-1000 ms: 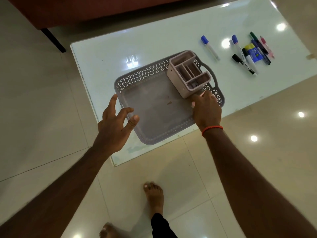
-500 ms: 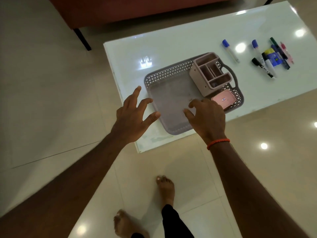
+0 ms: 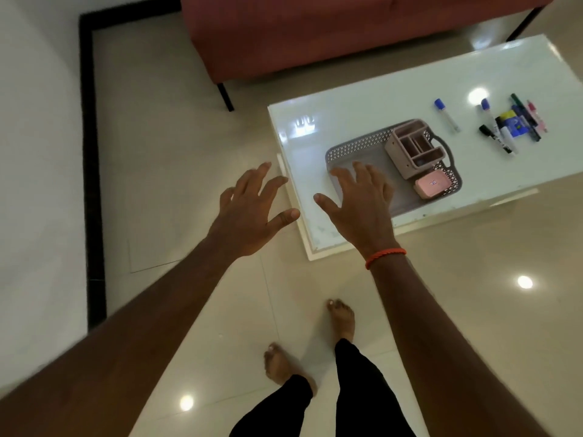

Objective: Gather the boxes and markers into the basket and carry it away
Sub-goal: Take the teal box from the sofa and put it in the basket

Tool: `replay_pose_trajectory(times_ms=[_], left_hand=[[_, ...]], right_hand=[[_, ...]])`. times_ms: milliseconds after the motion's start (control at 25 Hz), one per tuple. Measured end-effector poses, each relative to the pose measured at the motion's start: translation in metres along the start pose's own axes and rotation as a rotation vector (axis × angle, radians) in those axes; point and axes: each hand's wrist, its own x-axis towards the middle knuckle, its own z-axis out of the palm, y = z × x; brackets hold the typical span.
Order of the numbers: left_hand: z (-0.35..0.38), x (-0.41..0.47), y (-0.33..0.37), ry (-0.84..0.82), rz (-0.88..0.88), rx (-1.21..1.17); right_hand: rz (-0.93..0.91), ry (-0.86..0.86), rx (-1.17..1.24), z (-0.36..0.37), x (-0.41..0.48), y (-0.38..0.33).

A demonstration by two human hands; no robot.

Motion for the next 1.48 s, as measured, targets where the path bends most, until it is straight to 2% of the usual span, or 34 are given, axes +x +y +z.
replay_pose_trajectory(times_ms=[320,560,720,1120,1480], left_hand=[[-0.106,-0.101,0.017,0.1,-0.065,-0.008],[-0.149,-0.124,0.015,0.196,-0.014,0.077],[-0.163,-0.123,-0.002,0.21,-0.052,0.066],[-0.189,-0.04,-0.065,0.155,-0.15,0.004],[-0.227,0.052,-0.118,0.181,-0.142,-0.007]], right_hand=[[-0.139,-0.019,0.029,-0.089,-0.076,-0.098],[-0.257,0.016,-0.059,-0.118,-0.094,-0.131],[-0.296,0.021,-0.066,-0.124,-0.08,-0.154],[-0.302,0.016,0.039,-0.107,0.032,-0.192],[-0.326,-0.014,0.042,-0.087,0.136,-0.223]])
